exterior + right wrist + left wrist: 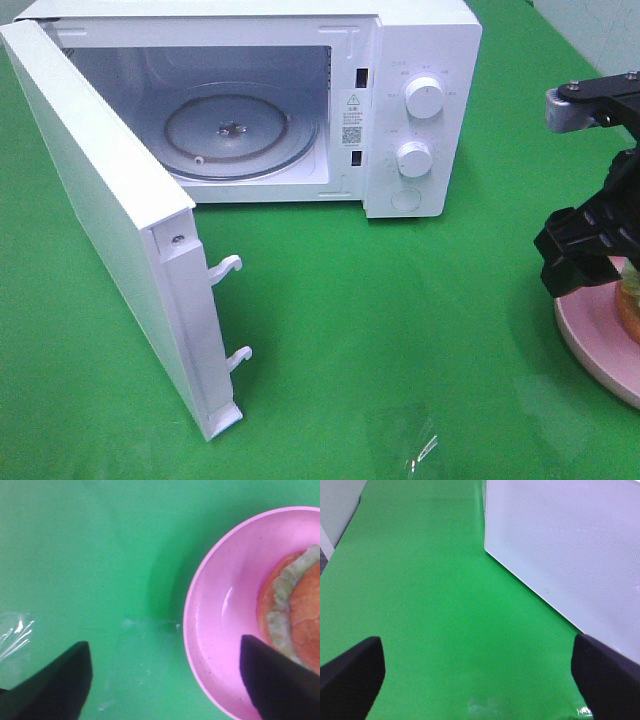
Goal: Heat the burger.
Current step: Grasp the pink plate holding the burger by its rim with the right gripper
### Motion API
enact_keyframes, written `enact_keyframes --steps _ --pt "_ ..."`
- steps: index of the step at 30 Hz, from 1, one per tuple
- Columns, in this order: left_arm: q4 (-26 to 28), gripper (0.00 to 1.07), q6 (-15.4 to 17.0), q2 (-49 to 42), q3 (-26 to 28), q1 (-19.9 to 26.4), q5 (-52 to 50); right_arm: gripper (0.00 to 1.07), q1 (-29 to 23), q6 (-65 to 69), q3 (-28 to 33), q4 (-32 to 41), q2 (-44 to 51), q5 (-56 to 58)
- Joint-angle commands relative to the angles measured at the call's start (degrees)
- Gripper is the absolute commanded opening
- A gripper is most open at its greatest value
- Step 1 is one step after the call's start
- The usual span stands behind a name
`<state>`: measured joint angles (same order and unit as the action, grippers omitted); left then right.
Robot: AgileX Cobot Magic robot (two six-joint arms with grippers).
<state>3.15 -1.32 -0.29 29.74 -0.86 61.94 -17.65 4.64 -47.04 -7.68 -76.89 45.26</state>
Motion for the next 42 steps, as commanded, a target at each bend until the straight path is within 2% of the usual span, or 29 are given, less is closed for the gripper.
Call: enact_keyframes --steps 1,2,8,14,21,42 --pt "0.4 0.93 0.1 -1.0 -0.1 -0.3 -0.8 0.93 0.3 -0.2 -0.3 -1.1 0.4 0.7" --pt "0.4 0.93 0.1 -1.0 -0.1 -0.3 -0.8 0.96 0.3 -0.2 -0.2 -2.2 0.4 0.5" --pt "0.4 0.93 0.1 -1.0 -0.1 -0.3 -0.8 0.93 0.3 -0.1 -0.2 -4.2 0.4 -0.2" --pt "0.4 0.93 0.1 -1.0 -0.1 -0.3 -0.8 0.92 3.6 1.0 -0.1 -4.1 -1.1 -1.0" --pt "0.4 0.93 0.1 -1.0 -0.1 -0.3 -0.8 0.89 6.6 0.7 -0.1 -4.0 -7.8 -2.1" --pt "0.4 0.93 0.1 -1.0 -0.1 -0.3 -0.8 0.83 6.6 2.3 -0.1 -3.8 -22.7 -11.6"
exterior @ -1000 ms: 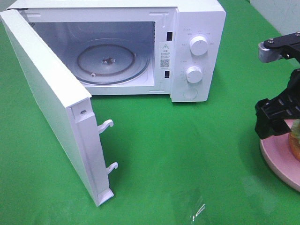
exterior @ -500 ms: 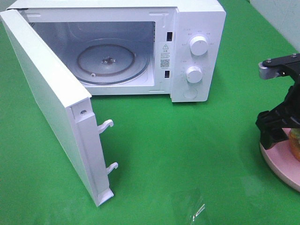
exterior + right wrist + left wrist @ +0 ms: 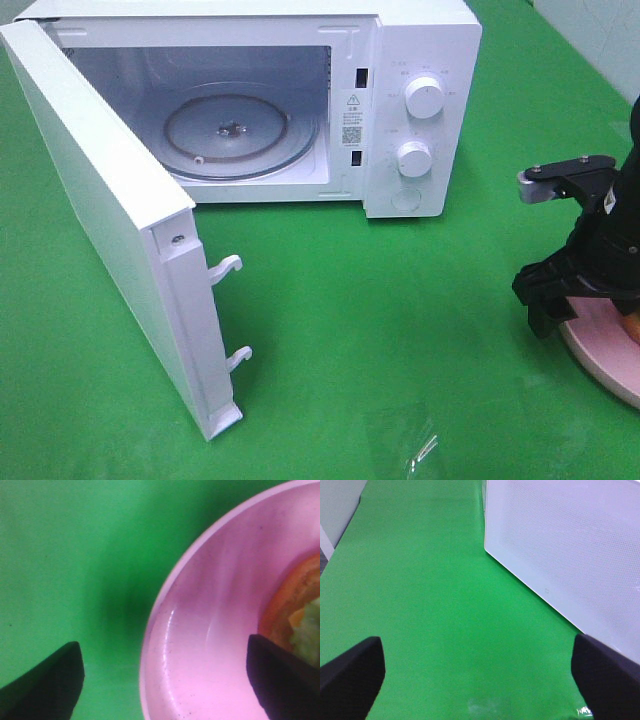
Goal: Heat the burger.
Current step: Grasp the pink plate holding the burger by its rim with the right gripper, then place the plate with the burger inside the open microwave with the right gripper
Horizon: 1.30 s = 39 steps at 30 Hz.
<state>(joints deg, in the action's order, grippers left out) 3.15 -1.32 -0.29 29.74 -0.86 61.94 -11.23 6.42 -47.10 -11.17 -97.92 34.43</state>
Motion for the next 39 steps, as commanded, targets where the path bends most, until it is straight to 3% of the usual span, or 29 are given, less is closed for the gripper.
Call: enact_keyframes --steps 1,14,20,21,22,24,26,27,28,30,39 --pt "0.4 0.93 0.1 -1.0 -0.1 -0.3 -0.8 0.83 0.2 0.6 -0.1 -0.3 -1.7 -0.8" --pt "0.4 0.93 0.1 -1.0 -0.1 -0.3 -0.8 0.78 0.2 0.8 -0.1 -0.3 -9.1 -3.8" --pt "0.4 0.93 0.1 -1.0 -0.1 -0.3 -0.8 0.66 0.2 1.7 -0.1 -0.3 -9.7 -3.6" --pt "0.4 0.93 0.1 -1.0 -0.1 -0.3 -0.8 0.57 0.2 2.2 -0.1 -0.3 -9.7 -3.2" --pt "0.4 0.93 0.1 -1.0 -0.1 -0.3 -0.8 0.57 0.2 2.2 -0.1 -0.3 -9.7 -3.2" --pt "0.4 0.93 0.1 -1.0 -0.1 -0.3 -0.8 0.36 0.2 2.8 -0.1 -0.3 -9.7 -2.6" --pt "0.4 0.93 0.1 -1.0 -0.1 -0.3 -0.8 0.36 0.2 2.8 -0.1 -0.3 -9.7 -2.6" --pt "0.4 0.93 0.1 -1.0 -0.1 -0.3 -0.8 0.22 0.2 2.8 -0.1 -0.4 -9.7 -2.5" --pt "0.4 0.93 0.1 -1.0 -0.1 -0.3 -0.8 0.22 0.2 2.8 -0.1 -0.4 -9.7 -2.5" --pt "0.4 0.93 0.1 -1.0 -0.1 -0.3 -0.8 0.01 0.2 2.8 -0.1 -0.6 -9.7 -2.5" --pt "0.4 0.93 0.1 -1.0 -0.1 -0.3 -0.8 0.00 0.2 2.8 -0.1 -0.7 -9.2 -0.3"
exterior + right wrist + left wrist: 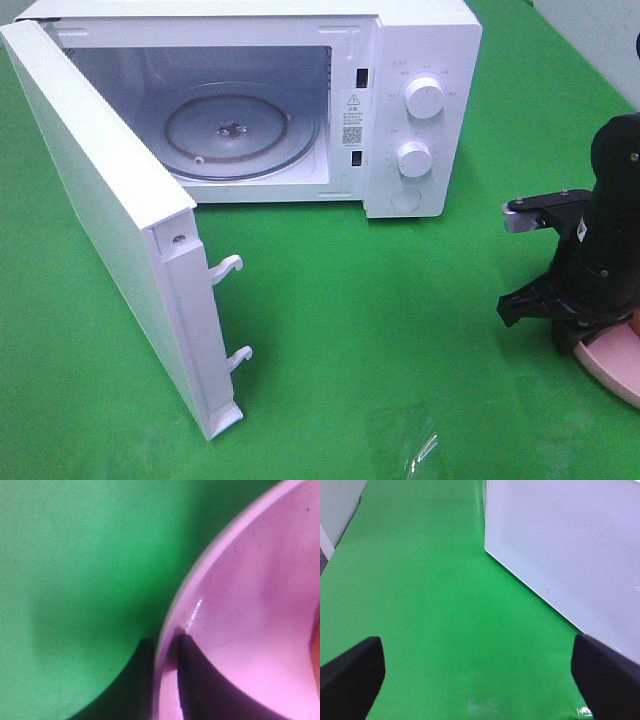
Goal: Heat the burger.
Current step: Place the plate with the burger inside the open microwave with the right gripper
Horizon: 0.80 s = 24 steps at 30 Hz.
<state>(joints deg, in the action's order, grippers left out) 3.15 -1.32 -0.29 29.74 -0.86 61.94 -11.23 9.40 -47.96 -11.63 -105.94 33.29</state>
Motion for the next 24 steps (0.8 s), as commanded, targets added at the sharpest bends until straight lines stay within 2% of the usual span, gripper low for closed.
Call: enact_keyframes --steps 1,7,19,24 --pt "0.4 0.93 0.1 -1.0 -0.1 -0.3 -0.8 0.00 0.2 -0.2 0.7 -0.2 -1.1 0.9" --pt "0.4 0.93 0.1 -1.0 -0.1 -0.3 -0.8 0.00 -1.4 0.4 0.7 -1.8 -0.2 3.0" --pt "0.4 0.93 0.0 -1.0 -0.1 -0.3 -0.8 0.00 -4.6 6.6 0.7 -10.5 4.0 7.4" --pt "0.4 0.93 0.1 -1.0 -0.1 -0.3 -0.8 0.00 -7.5 10.5 0.7 -14.4 4.5 10.2"
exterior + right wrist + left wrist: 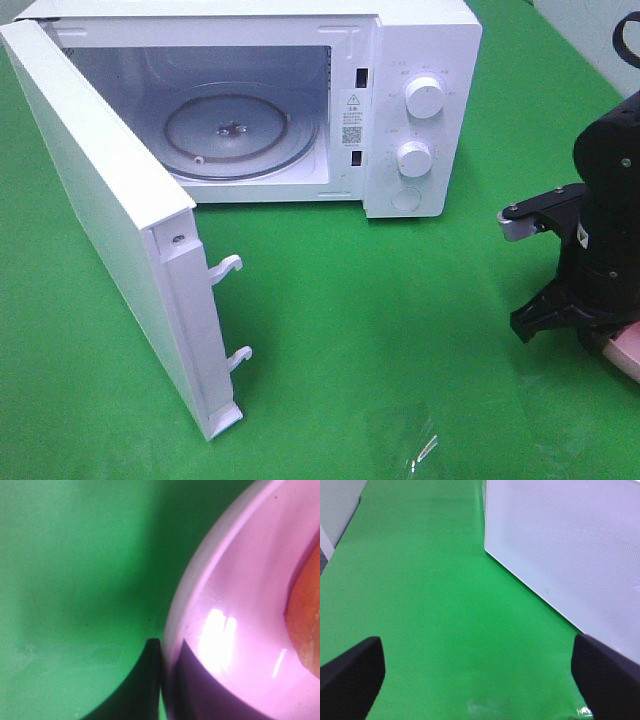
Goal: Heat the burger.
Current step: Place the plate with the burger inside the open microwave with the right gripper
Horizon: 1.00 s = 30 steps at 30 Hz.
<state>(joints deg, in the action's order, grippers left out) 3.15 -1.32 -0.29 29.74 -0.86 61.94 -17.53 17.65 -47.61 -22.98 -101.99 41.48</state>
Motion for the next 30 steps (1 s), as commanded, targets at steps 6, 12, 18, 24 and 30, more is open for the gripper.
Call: enact_keyframes --steps 6,12,18,24,30 --pt "0.4 0.93 0.1 -1.0 -0.1 -0.3 -0.8 0.00 -3.6 5.6 0.4 -6.6 0.5 4.1" --pt "0.4 0.93 0.1 -1.0 -0.1 -0.3 -0.8 0.00 -5.8 6.4 0.4 -7.4 0.5 6.0" --pt "0.4 0.93 0.1 -1.0 -0.1 -0.3 -0.8 0.00 -7.6 6.4 0.4 -7.3 1.0 7.8" --pt "0.4 0.93 0.1 -1.0 -0.1 -0.3 -0.8 0.00 -8.6 6.4 0.4 -8.0 4.2 9.0" --pt "0.4 0.93 0.1 -1.0 -0.1 -0.3 -0.8 0.01 -8.6 6.2 0.5 -7.8 7.2 11.6"
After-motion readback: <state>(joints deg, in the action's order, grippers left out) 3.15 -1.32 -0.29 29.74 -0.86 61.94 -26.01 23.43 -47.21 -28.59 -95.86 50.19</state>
